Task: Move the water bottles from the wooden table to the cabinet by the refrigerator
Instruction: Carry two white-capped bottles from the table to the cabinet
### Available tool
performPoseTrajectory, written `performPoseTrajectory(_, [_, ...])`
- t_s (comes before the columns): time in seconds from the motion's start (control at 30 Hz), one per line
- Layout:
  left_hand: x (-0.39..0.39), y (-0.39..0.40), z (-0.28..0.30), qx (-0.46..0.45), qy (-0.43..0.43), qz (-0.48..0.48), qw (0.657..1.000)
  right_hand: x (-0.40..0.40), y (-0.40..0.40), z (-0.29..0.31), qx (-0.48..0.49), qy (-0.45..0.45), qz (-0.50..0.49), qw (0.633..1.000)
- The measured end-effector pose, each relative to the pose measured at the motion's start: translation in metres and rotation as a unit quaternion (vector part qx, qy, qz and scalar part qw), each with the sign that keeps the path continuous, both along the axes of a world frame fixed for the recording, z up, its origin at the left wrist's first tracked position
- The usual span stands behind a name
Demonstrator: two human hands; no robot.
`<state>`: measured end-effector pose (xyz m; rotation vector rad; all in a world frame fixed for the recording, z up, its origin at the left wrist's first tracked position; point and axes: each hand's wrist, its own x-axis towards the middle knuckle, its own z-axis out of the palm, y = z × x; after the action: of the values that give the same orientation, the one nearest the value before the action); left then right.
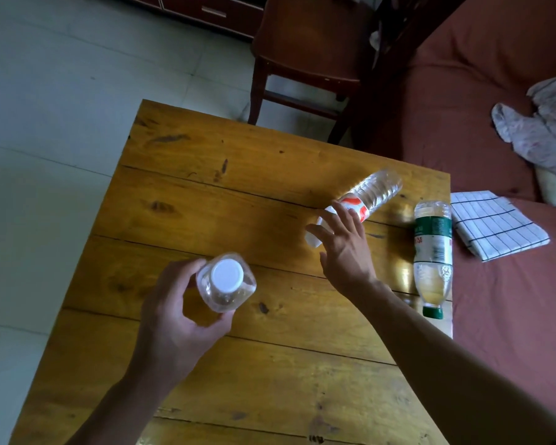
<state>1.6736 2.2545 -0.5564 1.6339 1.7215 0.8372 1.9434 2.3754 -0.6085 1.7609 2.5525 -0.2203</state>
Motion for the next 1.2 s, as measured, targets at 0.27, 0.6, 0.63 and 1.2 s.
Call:
performPoseTrajectory(0.27, [0.0, -0.004, -0.001, 0.0, 0.002, 0.002, 1.0, 0.004, 0.0, -0.004, 0.028, 0.037, -0.005, 0.999])
performPoseTrajectory(0.6, [0.002, -0.005, 0.001, 0.023, 0.001, 0.006, 1.0, 0.042, 0.002, 0.027, 0.124, 0.09, 0.174, 0.973])
performPoseTrajectory(0.63, [0.002, -0.006, 0.001, 0.023, -0.001, 0.008, 1.0, 0.041, 0.001, 0.033, 0.126, 0.101, 0.166, 0.973])
performPoseTrajectory(1.2, [0.021, -0.019, -0.003, -0.003, 0.012, 0.038, 0.999, 0.047, -0.031, 0.129, 0.08, 0.364, -0.166, 0.913])
